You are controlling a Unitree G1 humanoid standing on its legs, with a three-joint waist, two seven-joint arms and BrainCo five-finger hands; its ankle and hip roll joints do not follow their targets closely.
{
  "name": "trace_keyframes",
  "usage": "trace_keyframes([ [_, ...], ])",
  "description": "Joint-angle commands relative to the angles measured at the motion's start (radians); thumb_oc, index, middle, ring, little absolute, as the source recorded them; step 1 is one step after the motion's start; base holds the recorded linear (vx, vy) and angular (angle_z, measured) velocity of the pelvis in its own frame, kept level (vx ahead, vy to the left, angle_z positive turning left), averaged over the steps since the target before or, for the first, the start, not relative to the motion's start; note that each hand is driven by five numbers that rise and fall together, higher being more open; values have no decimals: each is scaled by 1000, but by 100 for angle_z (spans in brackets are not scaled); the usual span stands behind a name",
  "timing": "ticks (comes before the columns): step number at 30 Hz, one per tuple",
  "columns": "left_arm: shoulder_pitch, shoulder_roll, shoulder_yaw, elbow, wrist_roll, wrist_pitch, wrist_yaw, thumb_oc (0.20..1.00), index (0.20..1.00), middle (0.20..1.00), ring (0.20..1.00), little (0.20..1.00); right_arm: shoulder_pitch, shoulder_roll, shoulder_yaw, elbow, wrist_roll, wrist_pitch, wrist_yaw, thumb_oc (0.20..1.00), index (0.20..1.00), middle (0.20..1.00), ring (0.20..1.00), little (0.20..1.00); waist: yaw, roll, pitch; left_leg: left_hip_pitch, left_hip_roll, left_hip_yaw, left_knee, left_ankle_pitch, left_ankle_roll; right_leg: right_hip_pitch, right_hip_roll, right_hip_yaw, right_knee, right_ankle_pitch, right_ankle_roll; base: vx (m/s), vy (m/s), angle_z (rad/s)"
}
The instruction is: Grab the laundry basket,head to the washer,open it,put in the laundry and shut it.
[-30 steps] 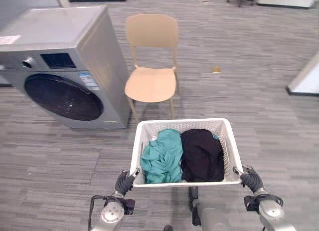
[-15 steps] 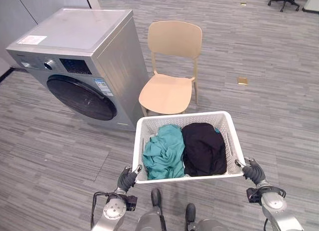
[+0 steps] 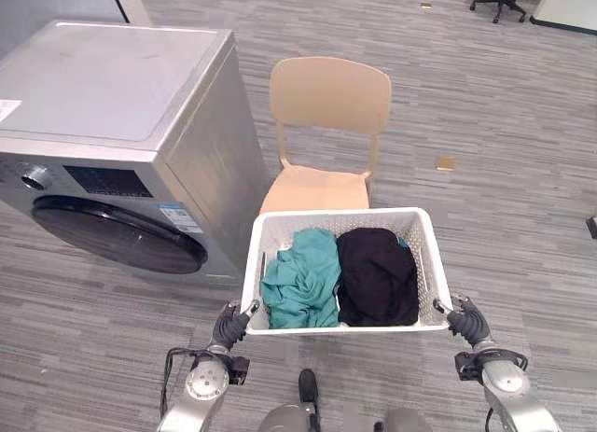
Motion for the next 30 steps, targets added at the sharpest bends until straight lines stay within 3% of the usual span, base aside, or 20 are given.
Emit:
trace_keyframes([
  [1,-3,6,53,-111,-39,-98,-7,200,200,200,200,200,-65,-3,-7,-61,32,-98,43,200,200,200,200,200,-4,-22,-24,-46,43,-13,103,-101,-88,10,66,-49,-254,107,23,272,64,-31],
  [2,-7,-2,58,-99,-44,-101,-5,200,200,200,200,200,-66,-12,-9,-54,37,-97,44,200,200,200,200,200,-20,-30,-3,-4,14,-31,105,-131,-85,-42,93,-91,-340,133,16,241,46,3],
  [6,-2,-17,61,-87,-36,-106,-6,200,200,200,200,200,-49,-16,-21,-62,47,-105,43,200,200,200,200,200,-31,-40,-4,25,-6,-54,129,-167,-88,-11,107,-80,-412,145,1,208,-53,37],
  [8,10,-54,55,-58,-58,-103,-15,200,200,200,200,200,-22,-24,-41,-56,57,-112,35,200,200,200,200,200,-33,-49,-15,9,-1,-41,232,-199,-124,60,98,-80,-485,161,-23,250,-135,54],
  [10,8,-62,47,-27,-56,-95,-18,200,200,200,200,200,-18,-38,-45,-47,51,-103,30,200,200,200,200,200,-32,-48,-21,-8,19,-34,289,-208,-134,105,99,-91,-522,160,-30,126,-61,61],
  [13,-8,-72,39,1,-53,-88,-7,200,200,200,200,200,-31,-54,-36,-23,34,-90,22,200,200,200,200,200,-25,-50,-16,-52,54,-22,299,-174,-145,142,88,-105,-548,150,-38,74,9,41],
  [20,-47,-73,30,51,-19,-77,29,200,200,200,200,200,-55,-54,7,39,2,-77,14,200,200,200,200,200,-6,-38,-27,-81,99,-91,116,-40,-174,197,100,-90,-564,115,-34,125,60,-14],
  [26,-87,-72,0,76,-10,-76,44,200,200,200,200,200,-92,-41,55,98,-13,-71,4,200,200,200,200,200,-7,-28,-42,-62,92,-89,95,-38,-173,231,88,-66,-556,89,-32,179,128,-23],
  [30,-175,-62,-46,96,26,-81,71,200,200,200,200,200,-161,-21,103,149,-40,-66,-21,200,200,200,200,200,-12,-15,-38,-64,65,-73,73,-52,-153,194,63,-37,-535,87,-17,87,171,-16],
])
